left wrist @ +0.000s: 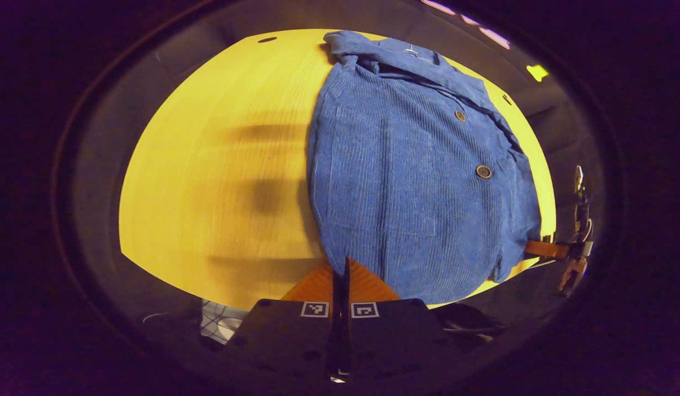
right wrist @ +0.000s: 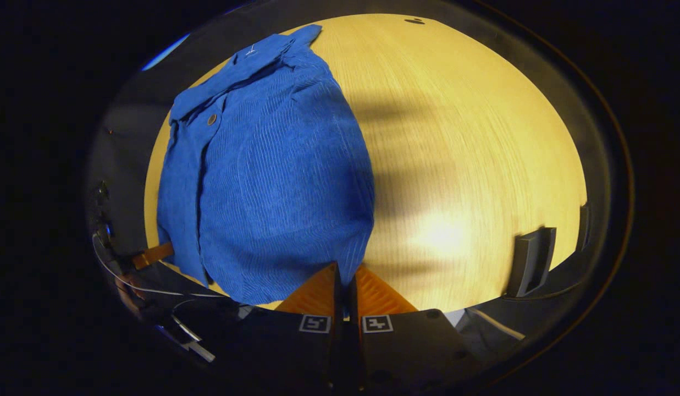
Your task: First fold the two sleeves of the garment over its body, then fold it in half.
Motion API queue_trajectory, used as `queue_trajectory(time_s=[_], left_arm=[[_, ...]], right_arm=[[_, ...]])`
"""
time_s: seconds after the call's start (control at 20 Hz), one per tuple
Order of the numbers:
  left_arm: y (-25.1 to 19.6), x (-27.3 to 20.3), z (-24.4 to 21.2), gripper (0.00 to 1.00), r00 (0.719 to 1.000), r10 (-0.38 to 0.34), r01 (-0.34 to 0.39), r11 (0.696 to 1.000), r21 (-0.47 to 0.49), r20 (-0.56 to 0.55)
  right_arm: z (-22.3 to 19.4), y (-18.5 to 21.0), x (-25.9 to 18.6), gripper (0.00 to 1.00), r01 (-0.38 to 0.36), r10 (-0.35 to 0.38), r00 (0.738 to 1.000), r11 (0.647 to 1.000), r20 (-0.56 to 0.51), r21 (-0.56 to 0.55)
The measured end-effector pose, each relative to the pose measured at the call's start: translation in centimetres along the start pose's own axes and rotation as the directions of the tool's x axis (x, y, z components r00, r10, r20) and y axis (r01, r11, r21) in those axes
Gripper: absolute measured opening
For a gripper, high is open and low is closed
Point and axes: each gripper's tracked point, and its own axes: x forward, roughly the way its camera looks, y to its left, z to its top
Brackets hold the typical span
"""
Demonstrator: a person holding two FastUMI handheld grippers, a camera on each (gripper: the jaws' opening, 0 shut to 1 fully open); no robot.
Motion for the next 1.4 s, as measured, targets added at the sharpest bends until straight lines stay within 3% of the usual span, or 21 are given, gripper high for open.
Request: queue_trajectory(time_s=[0.25, 0.6, 0.7, 0.85, 1.05, 1.2, 1.4], left_arm=[[-1.5, -2.6, 1.1, 0.0, 0.994, -0.085, 0.088, 0.994, -0.061, 0.062], [-5.4, -7.9, 4.2, 0.0, 0.977, -0.096, 0.092, 0.995, 0.032, 0.191], [-5.9, -8.7, 5.5, 0.0, 0.974, -0.071, 0.064, 0.997, 0.039, 0.216], [-6.1, -10.3, 7.9, 0.0, 0.962, -0.022, 0.012, 0.999, 0.04, 0.271], [-6.1, -13.0, 11.1, 0.0, 0.939, -0.026, 0.028, 1.0, -0.003, 0.344], [-5.3, -15.0, 14.5, 0.0, 0.924, -0.017, -0.01, 0.998, 0.068, 0.383], [-5.9, -17.6, 17.9, 0.0, 0.905, -0.061, 0.0, 0.989, 0.145, 0.421]], right_arm=[[1.6, 3.1, -2.8, 0.07, -0.123, 0.122, 0.992, 0.992, 0.028, 0.031], [6.6, 7.4, -8.4, 0.07, -0.251, 0.254, 0.962, 0.967, 0.104, -0.045], [8.0, 8.3, -9.3, 0.06, -0.268, 0.278, 0.954, 0.959, 0.116, -0.094], [9.9, 9.1, -10.1, 0.07, -0.276, 0.299, 0.948, 0.944, 0.111, -0.181], [13.6, 10.0, -11.5, 0.06, -0.234, 0.285, 0.945, 0.932, 0.16, -0.276], [16.5, 11.3, -14.2, 0.06, -0.198, 0.277, 0.927, 0.934, 0.253, -0.299], [18.5, 13.4, -17.2, 0.06, -0.151, 0.249, 0.908, 0.944, 0.338, -0.292]])
